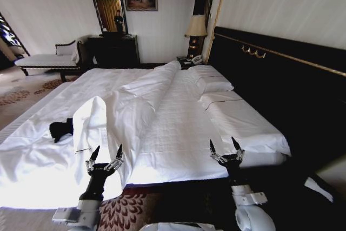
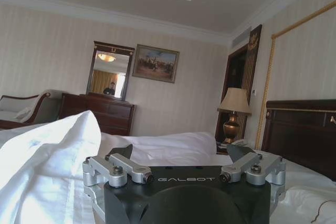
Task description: Fold the clothes on the bed.
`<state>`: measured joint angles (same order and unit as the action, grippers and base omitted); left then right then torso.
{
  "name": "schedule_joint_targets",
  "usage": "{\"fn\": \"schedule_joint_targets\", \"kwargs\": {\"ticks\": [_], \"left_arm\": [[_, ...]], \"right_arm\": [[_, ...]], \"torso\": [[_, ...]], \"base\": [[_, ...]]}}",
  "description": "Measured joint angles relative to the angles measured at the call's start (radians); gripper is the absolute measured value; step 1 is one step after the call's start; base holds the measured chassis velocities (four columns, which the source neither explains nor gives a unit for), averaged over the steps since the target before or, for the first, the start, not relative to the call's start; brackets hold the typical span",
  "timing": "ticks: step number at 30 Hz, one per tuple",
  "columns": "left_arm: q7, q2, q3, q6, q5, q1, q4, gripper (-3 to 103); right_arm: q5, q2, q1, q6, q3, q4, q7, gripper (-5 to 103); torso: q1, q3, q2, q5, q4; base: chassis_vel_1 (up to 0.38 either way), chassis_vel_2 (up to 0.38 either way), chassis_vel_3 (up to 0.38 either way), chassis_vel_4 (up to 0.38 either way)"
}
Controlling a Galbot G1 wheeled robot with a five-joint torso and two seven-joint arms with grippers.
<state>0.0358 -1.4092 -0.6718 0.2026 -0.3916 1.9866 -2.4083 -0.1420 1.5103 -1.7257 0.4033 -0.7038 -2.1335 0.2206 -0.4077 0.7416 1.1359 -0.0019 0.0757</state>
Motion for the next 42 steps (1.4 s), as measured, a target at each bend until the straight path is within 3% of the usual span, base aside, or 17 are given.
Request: {"fn": "schedule_joint_targets", "kwargs": {"ticks": [42], "left_arm": [[0.004,-0.02,0.004,0.035,0.034,0.032,-0.019,100]], "right_arm": [[-0.004,-0.002,-0.006,0.021,-0.001,-0.003,-0.003,100]], "torso": [[0.0,0.0,0.0,0.0002,0.0001]], "base": [[0.023,0.027,-0.025,-0.028]]}}
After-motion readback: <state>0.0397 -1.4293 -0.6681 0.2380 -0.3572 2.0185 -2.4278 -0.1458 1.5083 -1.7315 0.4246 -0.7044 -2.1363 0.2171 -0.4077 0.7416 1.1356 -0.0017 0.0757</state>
